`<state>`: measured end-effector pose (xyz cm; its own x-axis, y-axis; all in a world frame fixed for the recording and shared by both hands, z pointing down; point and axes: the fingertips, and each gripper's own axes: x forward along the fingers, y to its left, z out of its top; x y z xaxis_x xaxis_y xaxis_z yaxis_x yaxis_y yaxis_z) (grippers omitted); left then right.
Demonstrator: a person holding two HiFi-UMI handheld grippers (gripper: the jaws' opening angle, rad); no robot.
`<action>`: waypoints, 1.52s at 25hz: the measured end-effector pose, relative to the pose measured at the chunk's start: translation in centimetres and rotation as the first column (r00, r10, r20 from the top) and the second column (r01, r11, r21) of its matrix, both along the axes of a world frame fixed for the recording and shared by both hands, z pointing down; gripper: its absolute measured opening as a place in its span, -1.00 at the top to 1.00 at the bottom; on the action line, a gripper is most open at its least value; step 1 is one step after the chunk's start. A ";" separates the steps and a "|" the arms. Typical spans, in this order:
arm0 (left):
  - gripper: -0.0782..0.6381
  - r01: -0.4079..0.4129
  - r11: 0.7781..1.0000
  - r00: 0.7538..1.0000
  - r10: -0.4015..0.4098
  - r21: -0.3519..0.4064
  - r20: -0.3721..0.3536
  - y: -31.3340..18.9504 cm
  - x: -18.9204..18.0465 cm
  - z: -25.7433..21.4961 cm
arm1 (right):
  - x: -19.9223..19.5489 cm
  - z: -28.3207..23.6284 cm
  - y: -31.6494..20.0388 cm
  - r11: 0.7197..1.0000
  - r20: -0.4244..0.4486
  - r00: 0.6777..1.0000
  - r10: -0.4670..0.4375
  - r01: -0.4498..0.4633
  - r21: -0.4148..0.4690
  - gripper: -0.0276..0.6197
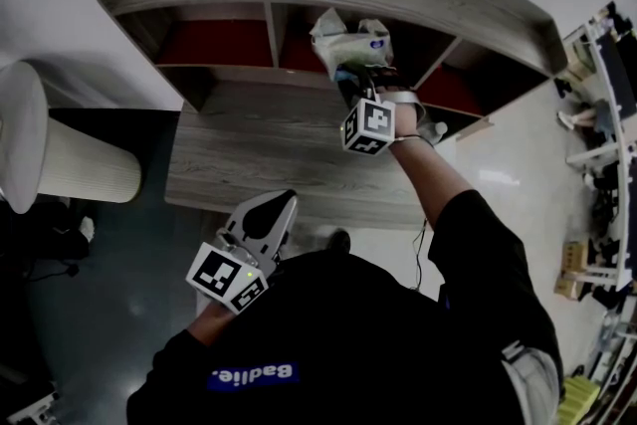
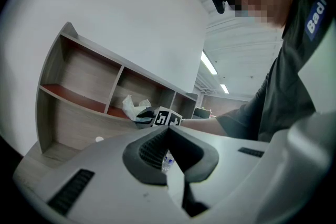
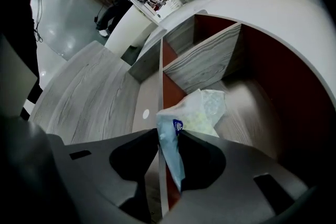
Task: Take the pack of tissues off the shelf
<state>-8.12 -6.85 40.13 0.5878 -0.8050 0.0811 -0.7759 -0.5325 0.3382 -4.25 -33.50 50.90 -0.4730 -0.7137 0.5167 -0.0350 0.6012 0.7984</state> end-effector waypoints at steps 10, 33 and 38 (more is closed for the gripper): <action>0.79 -0.029 1.000 1.000 0.029 0.007 0.001 0.1 0.6 -0.2 | 0.7 -1.2 1.7 0.999 0.028 0.999 -0.026 0.026 0.034 0.70; 0.79 -0.144 0.989 0.990 0.144 0.038 -0.001 0.3 3.0 -1.1 | 2.4 -8.9 11.1 0.989 0.231 0.965 -0.127 0.107 0.100 0.73; 0.79 -0.140 0.989 0.990 0.141 0.045 -0.004 -0.1 2.4 -1.3 | 2.8 -9.9 13.1 0.993 0.336 0.934 -0.119 0.110 0.045 0.73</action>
<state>-5.68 -6.99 38.83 0.6957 -0.7171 0.0420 -0.6900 -0.6509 0.3167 -1.40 -20.42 40.99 -0.6956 -0.6553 0.2944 -0.2376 0.5967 0.7665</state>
